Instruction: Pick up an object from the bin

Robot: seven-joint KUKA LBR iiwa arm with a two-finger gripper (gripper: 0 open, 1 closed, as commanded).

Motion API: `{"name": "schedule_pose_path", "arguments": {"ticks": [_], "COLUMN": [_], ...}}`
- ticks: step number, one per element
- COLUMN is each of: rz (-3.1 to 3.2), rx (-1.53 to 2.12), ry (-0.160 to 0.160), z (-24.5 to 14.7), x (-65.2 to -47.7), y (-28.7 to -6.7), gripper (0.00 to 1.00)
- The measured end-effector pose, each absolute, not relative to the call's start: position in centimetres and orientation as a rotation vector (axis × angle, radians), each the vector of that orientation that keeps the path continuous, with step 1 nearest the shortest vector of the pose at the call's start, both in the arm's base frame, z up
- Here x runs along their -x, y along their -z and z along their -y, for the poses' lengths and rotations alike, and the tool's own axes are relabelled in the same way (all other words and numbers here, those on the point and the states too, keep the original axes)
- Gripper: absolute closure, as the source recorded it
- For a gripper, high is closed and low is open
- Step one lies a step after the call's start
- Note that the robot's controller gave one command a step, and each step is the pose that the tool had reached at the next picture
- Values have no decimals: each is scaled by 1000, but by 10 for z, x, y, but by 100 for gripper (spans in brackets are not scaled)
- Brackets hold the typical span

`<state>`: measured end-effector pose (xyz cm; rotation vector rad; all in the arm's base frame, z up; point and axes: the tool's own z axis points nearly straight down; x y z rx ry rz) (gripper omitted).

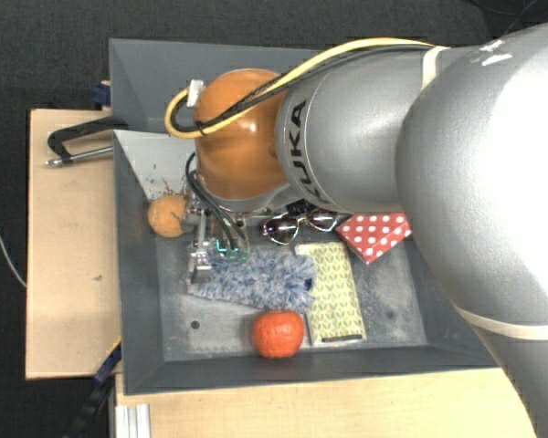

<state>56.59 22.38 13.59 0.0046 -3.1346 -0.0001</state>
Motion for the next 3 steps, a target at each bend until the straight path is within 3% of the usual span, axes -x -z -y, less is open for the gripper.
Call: {"name": "schedule_pose_path", "arguments": {"ticks": [1,2,3], "rz": [3141,3143,3148], "rx": [0,-137,-153], "ry": [2,5,10], "z": [-223,-161,-157], "x": [-568,-587,-589], "y": [-141,-81,-79], "gripper": [0,0,0]}}
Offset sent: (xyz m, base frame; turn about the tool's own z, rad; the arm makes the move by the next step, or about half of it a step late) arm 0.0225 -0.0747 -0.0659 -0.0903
